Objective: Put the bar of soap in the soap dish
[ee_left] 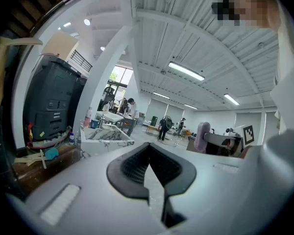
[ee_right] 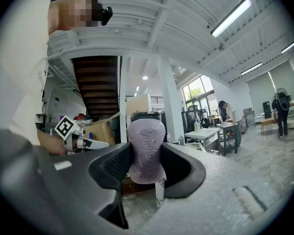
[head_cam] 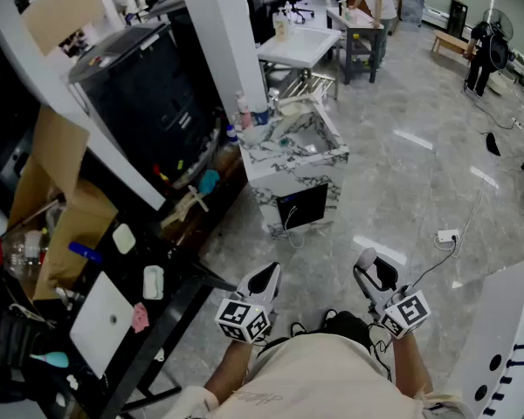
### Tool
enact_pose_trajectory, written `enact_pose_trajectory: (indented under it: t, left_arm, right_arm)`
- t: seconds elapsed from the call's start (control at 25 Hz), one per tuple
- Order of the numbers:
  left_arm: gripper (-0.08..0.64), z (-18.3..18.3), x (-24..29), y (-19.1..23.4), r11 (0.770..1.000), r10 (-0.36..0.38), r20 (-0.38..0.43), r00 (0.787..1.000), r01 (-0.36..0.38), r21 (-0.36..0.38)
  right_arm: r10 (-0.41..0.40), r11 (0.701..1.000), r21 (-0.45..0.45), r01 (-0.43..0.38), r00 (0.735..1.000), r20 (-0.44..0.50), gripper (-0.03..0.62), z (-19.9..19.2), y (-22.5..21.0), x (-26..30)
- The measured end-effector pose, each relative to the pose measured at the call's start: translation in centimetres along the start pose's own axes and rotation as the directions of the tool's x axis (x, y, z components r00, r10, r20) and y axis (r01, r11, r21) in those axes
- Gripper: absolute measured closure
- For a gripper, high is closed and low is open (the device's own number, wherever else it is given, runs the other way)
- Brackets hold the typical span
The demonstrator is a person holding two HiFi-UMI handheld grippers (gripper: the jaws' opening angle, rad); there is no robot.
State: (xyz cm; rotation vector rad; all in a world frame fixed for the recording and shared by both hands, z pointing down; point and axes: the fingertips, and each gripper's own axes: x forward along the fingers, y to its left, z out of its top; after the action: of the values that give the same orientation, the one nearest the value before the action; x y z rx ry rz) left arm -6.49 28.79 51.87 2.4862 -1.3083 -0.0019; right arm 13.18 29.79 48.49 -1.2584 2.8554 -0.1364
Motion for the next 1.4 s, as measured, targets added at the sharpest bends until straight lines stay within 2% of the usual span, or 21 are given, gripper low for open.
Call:
enact_pose_trajectory:
  t: [0.4,0.76,0.96,1.16,1.4]
  left_arm:
    - [0.541,-0.9,-0.8,-0.6,1.0,-0.005,-0.006,1.0,0.005,-0.008]
    - [0.541,-2.4,-2.6,0.6,0.999,0.033,-0.014,0.999,-0.033,-0.038]
    - [0.541,-2.8,-1.9,0.8,0.998,0.02,-0.03,0.999,-0.022,-0.054]
    - [0.541,-3.4,-0.9,1.3,0.998,0.018,-0.057,0.998,-0.021,-0.067]
    - [0.541,-2.6,1.7,2.2,0.998,0.018,-0.099,0.995,-0.024,-0.054]
  right_arm:
    - [0.013,1.0,-0.005,-0.013,1.0,0.002,0.403,0.0,1.3,-0.6]
    - [0.022,1.0,-0.005,-0.022,1.0,-0.02,0.403,-0.8,2.3,-0.4]
    - [0.008,1.0,0.004,-0.007,0.999,-0.036,0.403,-0.9,1.8,-0.2]
    - [-0.003,0.999,0.034,0.006,0.997,-0.078,0.403,-2.7,1.0,0.1]
    - [0.006,0.999,0.038,-0.003,0.996,-0.094,0.403,-3.5,-1.2,2.5]
